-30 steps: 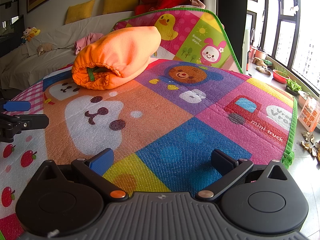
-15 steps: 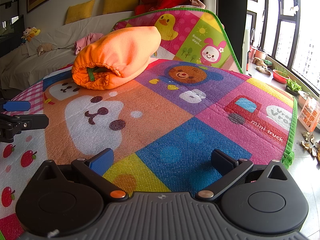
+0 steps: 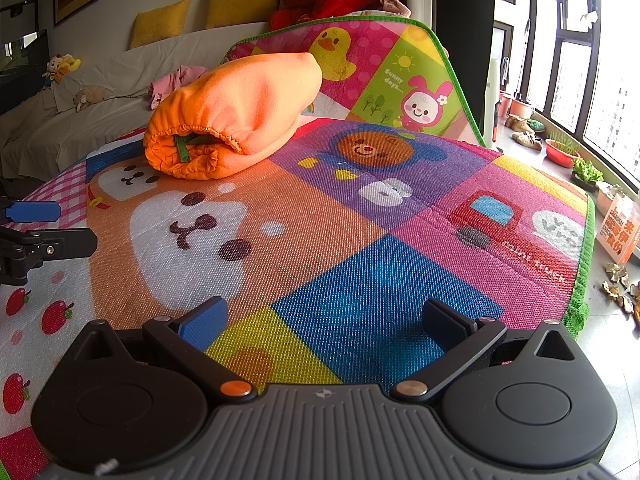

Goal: Fold clothes

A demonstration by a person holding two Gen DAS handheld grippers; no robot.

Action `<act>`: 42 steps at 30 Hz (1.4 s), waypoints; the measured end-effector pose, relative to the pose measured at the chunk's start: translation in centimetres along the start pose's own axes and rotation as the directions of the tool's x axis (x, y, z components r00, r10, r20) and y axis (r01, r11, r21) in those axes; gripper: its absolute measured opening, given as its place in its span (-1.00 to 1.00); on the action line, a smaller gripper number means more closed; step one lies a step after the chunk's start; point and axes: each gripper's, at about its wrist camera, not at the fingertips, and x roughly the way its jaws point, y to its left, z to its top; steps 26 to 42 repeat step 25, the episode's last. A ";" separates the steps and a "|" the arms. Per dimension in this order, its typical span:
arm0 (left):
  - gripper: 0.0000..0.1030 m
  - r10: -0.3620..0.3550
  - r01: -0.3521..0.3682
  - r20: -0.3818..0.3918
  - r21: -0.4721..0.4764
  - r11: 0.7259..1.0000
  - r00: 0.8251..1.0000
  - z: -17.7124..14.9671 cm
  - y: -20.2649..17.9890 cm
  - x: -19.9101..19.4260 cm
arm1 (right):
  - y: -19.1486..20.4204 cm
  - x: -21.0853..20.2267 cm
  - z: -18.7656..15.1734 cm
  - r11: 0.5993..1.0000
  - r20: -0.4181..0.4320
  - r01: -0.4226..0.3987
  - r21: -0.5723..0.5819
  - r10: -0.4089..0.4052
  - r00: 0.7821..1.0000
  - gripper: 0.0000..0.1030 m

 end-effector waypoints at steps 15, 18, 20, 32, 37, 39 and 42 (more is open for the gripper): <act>1.00 0.000 0.000 0.003 0.002 1.000 1.000 0.0 0.0 -0.1 | 0.0 0.0 0.0 1.000 0.000 -0.001 0.000 0.001 1.000 1.00; 1.00 0.000 0.000 0.003 0.002 1.000 1.000 0.0 0.0 -0.1 | 0.0 0.0 0.0 1.000 0.000 -0.001 0.000 0.001 1.000 1.00; 1.00 -0.001 0.001 0.004 0.002 1.000 1.000 0.0 0.0 -0.1 | 0.0 0.0 0.0 1.000 0.000 -0.001 -0.001 0.001 1.000 1.00; 1.00 -0.008 0.008 0.010 0.006 1.000 1.000 0.0 -0.1 -0.2 | 0.1 0.0 0.0 1.000 0.000 -0.001 -0.001 0.001 1.000 1.00; 1.00 -0.008 0.008 0.010 0.006 1.000 1.000 0.0 -0.1 -0.2 | 0.1 0.0 0.0 1.000 0.000 -0.001 -0.001 0.001 1.000 1.00; 1.00 -0.008 0.008 0.010 0.006 1.000 1.000 0.0 -0.1 -0.2 | 0.1 0.0 0.0 1.000 0.000 -0.001 -0.001 0.001 1.000 1.00; 1.00 -0.008 0.008 0.010 0.006 1.000 1.000 0.0 -0.1 -0.2 | 0.1 0.0 0.0 1.000 0.000 -0.001 -0.001 0.001 1.000 1.00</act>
